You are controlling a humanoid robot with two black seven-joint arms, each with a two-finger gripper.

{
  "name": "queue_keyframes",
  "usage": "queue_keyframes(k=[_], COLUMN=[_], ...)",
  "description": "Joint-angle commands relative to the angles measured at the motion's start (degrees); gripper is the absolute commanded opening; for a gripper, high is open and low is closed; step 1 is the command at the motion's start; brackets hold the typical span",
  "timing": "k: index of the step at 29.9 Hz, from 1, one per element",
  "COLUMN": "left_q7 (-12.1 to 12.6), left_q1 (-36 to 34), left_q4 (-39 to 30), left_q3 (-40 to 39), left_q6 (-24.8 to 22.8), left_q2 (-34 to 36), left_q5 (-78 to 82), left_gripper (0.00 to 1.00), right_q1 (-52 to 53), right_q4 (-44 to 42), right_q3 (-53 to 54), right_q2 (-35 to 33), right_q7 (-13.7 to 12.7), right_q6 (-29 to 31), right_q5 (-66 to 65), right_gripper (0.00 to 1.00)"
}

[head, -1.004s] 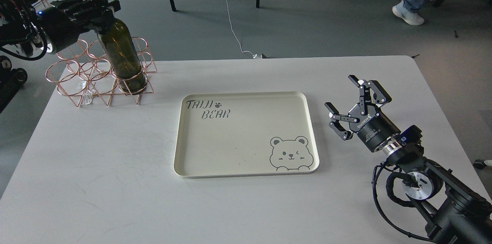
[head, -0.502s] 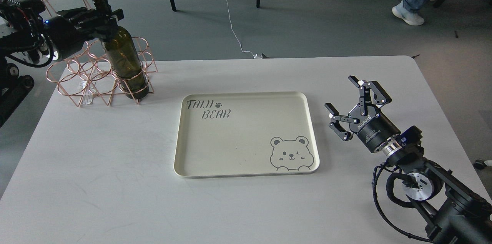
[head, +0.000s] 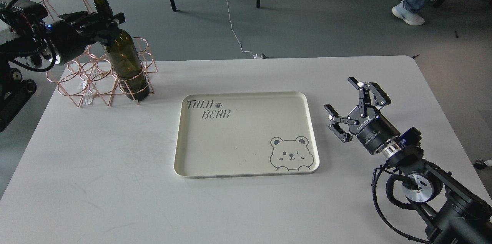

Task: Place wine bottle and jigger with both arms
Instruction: 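Lower the wine bottle into a slot of the copper rack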

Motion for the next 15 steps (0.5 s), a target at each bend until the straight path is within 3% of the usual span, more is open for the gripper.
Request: queue_keyframes(k=[1, 5, 9, 11, 13, 14, 15], left_q7=[-0.01, -0.01, -0.01, -0.01, -0.01, -0.01, -0.01], left_q1=[-0.06, -0.06, -0.06, -0.15, -0.15, -0.15, -0.15], left_q4=[-0.01, -0.01, -0.09, -0.09, -0.18, -0.18, -0.18], left_q3=[0.11, 0.11, 0.11, 0.11, 0.19, 0.19, 0.19], left_q6=[-0.05, 0.04, 0.39, 0.22, 0.04, 0.04, 0.04], left_q2=[0.01, 0.01, 0.01, 0.10, 0.27, 0.19, 0.19], left_q5=[-0.05, -0.14, -0.22, -0.14, 0.13, 0.30, 0.21], left_gripper=[0.77, 0.87, 0.86, 0.70, 0.41, 0.22, 0.12], right_q1=[-0.25, -0.25, -0.25, -0.25, -0.25, -0.25, -0.25], right_q4=[0.27, 0.27, 0.27, 0.27, 0.27, 0.27, 0.27], right_q3=[0.00, 0.08, 0.08, 0.17, 0.17, 0.17, 0.17], right_q2=[0.00, 0.00, 0.00, 0.00, 0.00, 0.00, 0.00], right_q7=[0.00, 0.00, 0.00, 0.00, 0.00, 0.00, 0.00], right_q6=[0.00, 0.00, 0.00, 0.00, 0.00, 0.00, 0.00], right_q5=[0.00, 0.00, 0.00, 0.00, 0.00, 0.00, 0.00], right_gripper=[0.98, 0.98, 0.99, 0.98, 0.98, 0.98, 0.98])
